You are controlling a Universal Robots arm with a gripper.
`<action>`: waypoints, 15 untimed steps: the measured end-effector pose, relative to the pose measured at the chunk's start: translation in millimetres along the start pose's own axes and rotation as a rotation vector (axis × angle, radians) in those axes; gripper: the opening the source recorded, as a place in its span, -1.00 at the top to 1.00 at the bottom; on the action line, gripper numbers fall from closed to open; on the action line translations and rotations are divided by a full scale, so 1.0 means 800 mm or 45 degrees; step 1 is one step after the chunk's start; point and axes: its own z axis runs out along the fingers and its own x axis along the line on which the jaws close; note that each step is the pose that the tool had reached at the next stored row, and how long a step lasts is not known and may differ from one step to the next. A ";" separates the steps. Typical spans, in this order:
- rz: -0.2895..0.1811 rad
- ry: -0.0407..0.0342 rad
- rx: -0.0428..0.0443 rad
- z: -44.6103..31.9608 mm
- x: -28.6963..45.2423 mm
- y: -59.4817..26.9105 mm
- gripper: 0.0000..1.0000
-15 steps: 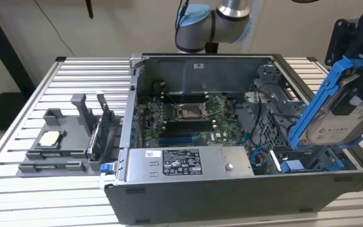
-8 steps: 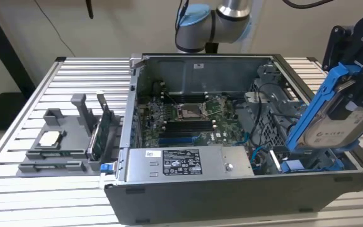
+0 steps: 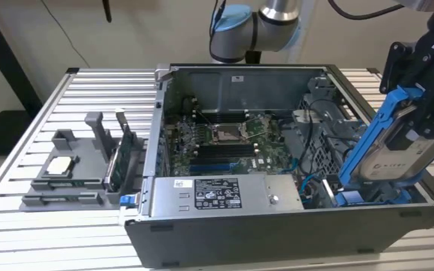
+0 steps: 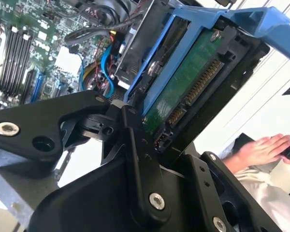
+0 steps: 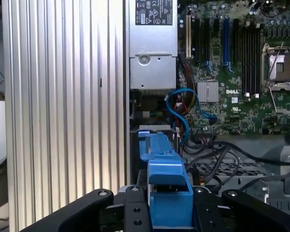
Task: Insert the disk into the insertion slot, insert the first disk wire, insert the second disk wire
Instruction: 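Insert the disk into the insertion slot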
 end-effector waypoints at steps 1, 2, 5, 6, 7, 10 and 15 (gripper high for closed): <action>0.000 -0.0003 0.000 0.0021 0.0000 0.000 0.35; 0.001 -0.0006 0.000 0.0042 0.0000 0.000 0.35; 0.001 -0.0011 0.000 0.0088 -0.0001 0.000 0.35; 0.001 -0.0011 0.000 0.0088 0.0000 0.000 0.35; 0.002 -0.0010 0.000 0.0088 0.0000 0.000 0.35; 0.002 -0.0010 0.000 0.0088 0.0000 0.000 0.35; 0.001 -0.0012 0.000 0.0089 0.0000 0.000 0.35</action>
